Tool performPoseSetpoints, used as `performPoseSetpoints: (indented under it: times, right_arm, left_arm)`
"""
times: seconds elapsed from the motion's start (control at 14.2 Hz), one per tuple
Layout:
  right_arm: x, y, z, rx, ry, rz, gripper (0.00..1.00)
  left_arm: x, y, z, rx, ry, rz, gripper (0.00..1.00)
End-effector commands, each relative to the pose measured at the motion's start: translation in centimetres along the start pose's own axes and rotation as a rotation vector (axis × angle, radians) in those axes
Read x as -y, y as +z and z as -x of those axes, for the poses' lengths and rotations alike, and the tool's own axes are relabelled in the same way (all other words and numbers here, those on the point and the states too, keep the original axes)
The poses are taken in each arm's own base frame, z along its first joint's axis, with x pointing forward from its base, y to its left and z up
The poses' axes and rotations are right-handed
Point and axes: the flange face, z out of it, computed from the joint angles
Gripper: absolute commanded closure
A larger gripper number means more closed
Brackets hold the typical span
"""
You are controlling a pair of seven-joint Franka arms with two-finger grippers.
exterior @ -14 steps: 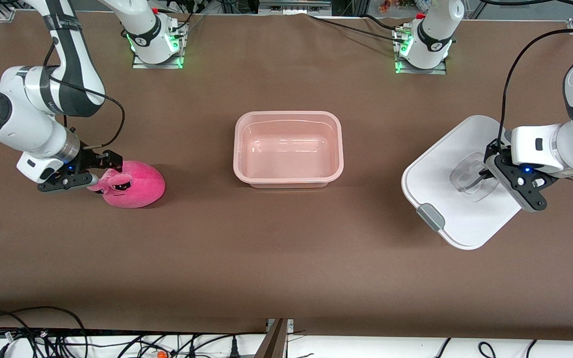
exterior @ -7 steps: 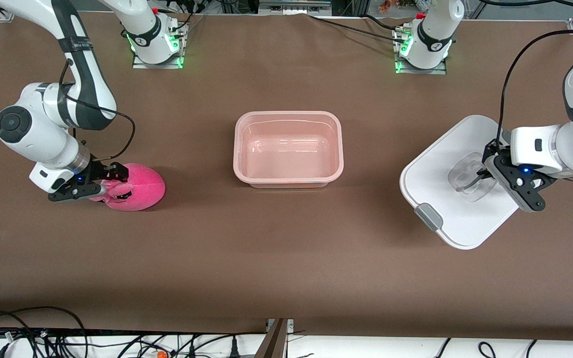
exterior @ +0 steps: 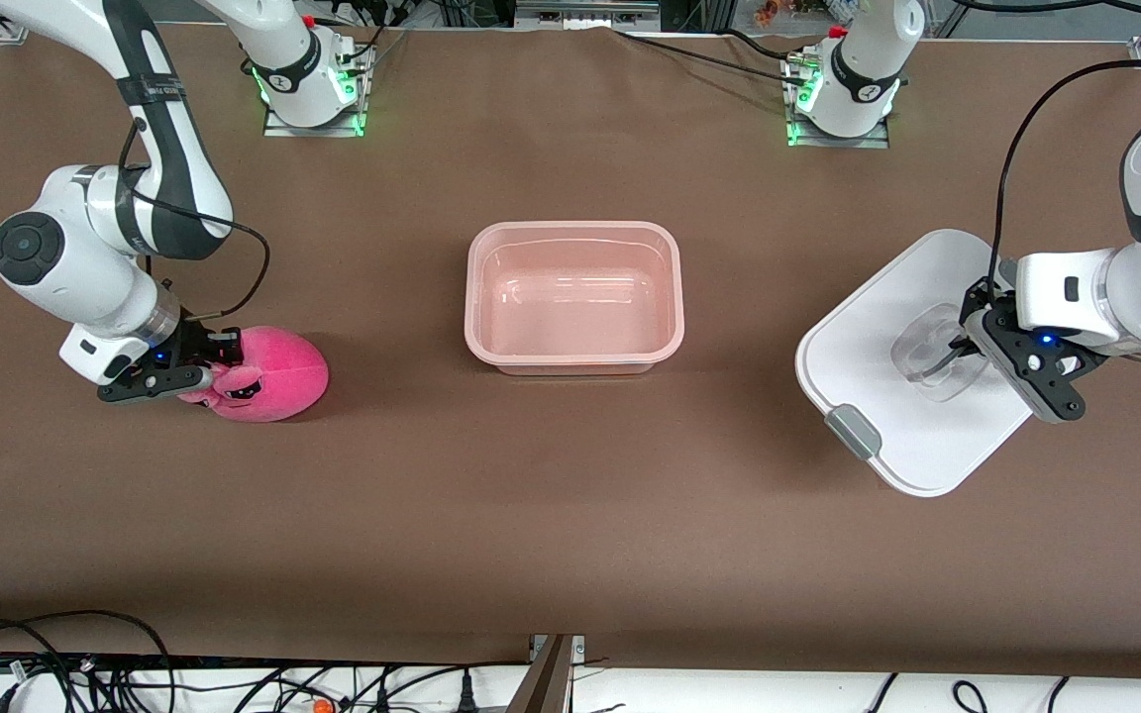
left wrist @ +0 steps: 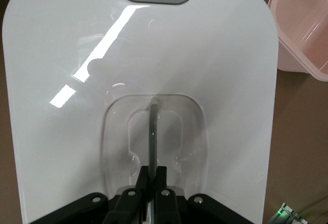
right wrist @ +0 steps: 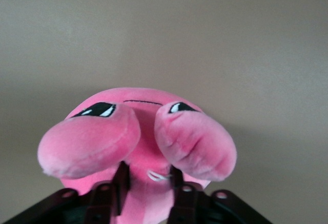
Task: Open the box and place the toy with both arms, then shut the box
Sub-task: 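Reach the right gripper to the pink plush toy and grasp it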
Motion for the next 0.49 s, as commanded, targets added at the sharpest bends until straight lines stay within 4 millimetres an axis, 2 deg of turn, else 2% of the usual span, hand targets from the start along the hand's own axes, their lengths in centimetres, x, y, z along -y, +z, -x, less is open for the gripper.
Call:
performPoseSetpoints:
  times: [0.0,0.35,0.42]
  right_arm:
    - [0.2,-0.2,-0.1,-0.010,-0.016,-0.012,1.00]
    - [1.3,-2.1,-0.7,-0.033,-0.042,-0.011,1.00]
    - [2.2,-3.0,-0.9,-0.035,-0.067,-0.015,1.00]
  left_arm:
    - [-0.2,-0.5,0.1,-0.018,0.022,0.024,1.00]
    - [-0.2,-0.5,0.1,-0.018,0.022,0.024,1.00]
    - [-0.2,-0.5,0.1,-0.018,0.022,0.024,1.00]
